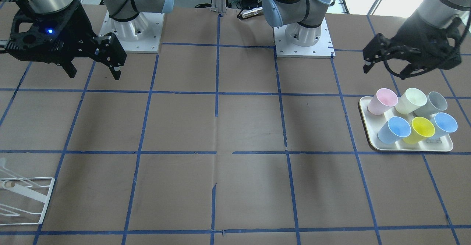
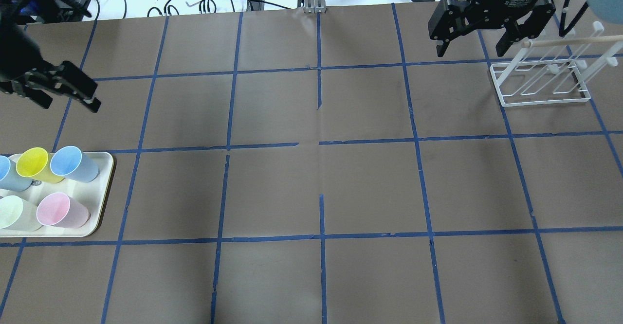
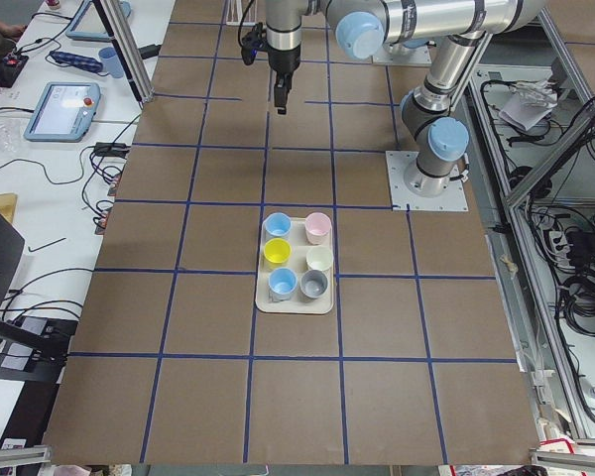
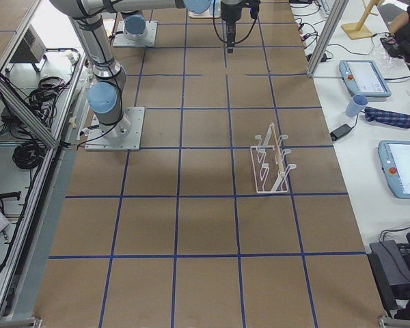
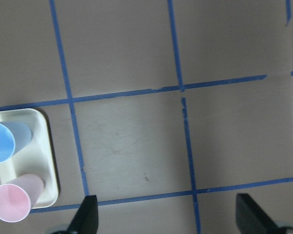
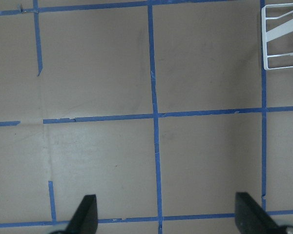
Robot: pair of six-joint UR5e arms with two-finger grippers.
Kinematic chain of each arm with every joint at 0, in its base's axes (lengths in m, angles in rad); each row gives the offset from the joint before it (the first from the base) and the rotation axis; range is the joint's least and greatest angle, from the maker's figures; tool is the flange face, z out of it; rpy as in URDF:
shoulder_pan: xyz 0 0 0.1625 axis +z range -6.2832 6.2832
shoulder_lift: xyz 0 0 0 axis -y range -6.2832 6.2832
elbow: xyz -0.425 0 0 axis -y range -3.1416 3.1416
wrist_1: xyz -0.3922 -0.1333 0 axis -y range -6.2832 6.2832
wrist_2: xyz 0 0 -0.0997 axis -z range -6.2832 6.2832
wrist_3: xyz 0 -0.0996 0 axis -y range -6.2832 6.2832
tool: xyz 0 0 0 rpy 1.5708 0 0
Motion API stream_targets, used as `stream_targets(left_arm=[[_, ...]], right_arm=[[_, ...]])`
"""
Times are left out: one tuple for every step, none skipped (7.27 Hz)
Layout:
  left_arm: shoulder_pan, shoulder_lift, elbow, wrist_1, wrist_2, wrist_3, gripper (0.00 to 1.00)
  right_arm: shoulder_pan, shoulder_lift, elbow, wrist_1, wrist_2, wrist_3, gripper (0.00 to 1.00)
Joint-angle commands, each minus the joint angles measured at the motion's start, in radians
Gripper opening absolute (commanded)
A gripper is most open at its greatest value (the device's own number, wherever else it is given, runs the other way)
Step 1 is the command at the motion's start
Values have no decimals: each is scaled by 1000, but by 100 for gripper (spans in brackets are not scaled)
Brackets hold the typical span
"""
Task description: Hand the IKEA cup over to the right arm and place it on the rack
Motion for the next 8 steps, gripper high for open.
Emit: stream_targets(left_arm=[[204, -79, -14, 120, 2, 285, 100], [281, -139, -12, 155, 5, 362, 100], [303, -205, -8, 235, 14, 372, 100], [305, -278, -2, 305, 38, 369, 100], [310, -335, -5, 358, 40, 375, 100], [322, -380, -18, 468, 92, 402, 100], [363, -417, -22, 484, 100, 453, 100], [397, -450, -17, 487, 65, 456, 100]], right_arm=[[0, -1, -2, 0, -1, 1, 100], [0, -1, -2, 0, -1, 1, 100], [0, 1, -3, 0, -1, 1, 100], [0, -1, -3, -2, 0, 1, 100], [0, -1, -3, -2, -1, 1, 100], [0, -1, -3, -2, 0, 1, 100], [0, 1, -3, -2, -1, 1, 100], [0, -1, -3, -2, -1, 3, 100]])
